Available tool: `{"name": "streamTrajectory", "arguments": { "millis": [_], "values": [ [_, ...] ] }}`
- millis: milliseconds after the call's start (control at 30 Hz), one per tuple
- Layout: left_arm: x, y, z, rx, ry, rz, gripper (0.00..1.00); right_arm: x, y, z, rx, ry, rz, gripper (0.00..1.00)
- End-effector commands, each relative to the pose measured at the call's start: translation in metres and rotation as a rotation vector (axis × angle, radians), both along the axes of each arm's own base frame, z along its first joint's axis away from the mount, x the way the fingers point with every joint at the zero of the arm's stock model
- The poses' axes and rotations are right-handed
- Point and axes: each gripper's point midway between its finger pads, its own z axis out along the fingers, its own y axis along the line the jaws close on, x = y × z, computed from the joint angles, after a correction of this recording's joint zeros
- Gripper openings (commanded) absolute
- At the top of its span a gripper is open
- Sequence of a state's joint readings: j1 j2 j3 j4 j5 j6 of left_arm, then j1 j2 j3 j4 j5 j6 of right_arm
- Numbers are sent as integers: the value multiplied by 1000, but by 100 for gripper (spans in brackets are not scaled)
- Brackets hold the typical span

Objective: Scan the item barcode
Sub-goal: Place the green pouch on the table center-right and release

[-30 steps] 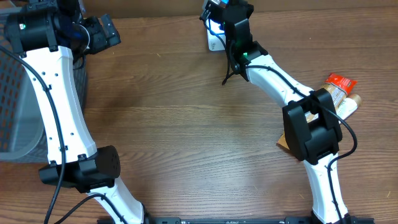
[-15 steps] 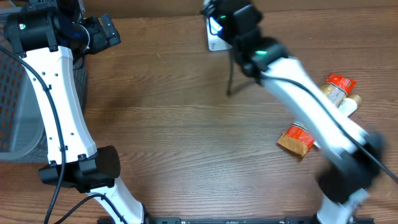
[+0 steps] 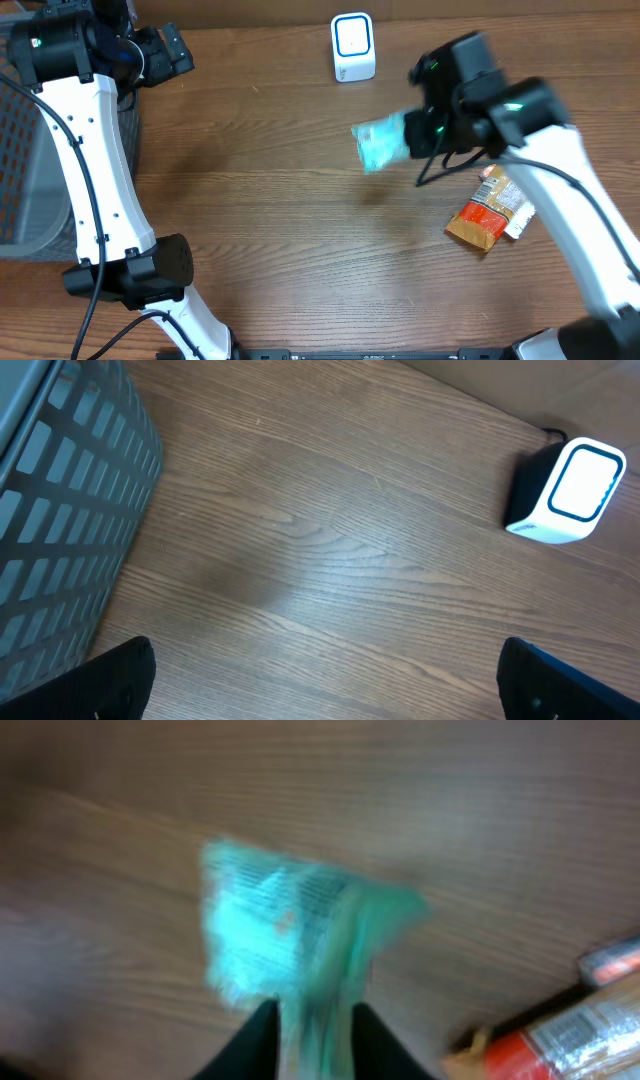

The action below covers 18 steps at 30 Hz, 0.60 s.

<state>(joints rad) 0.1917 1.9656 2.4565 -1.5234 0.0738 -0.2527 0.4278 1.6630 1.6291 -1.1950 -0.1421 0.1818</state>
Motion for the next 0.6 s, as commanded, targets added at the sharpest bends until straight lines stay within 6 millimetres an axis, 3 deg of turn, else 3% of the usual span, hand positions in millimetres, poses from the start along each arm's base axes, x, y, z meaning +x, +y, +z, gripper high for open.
{"name": "streamTrajectory", "arguments": {
  "millis": [0,67,100,233,467,567],
  "values": [
    [2,0,5,8,-16,-3,100,-10,2,-14,32,48,-39,69],
    [2,0,5,8,-16,-2,100,-9,-1,-15,18,44,-46,90],
    [2,0,5,7,-16,-2,100,-7,-3,-4,14,15,-57,100],
    [2,0,5,8,-16,-3,100,-6,-17,54,17,-98,-132,100],
    [2,0,5,7,-16,-2,100,-34,-27,165,142,-302,-125,100],
    [2,0,5,8,-16,-3,100,-50,-33,181,160,-331,-123,100]
  ]
}}
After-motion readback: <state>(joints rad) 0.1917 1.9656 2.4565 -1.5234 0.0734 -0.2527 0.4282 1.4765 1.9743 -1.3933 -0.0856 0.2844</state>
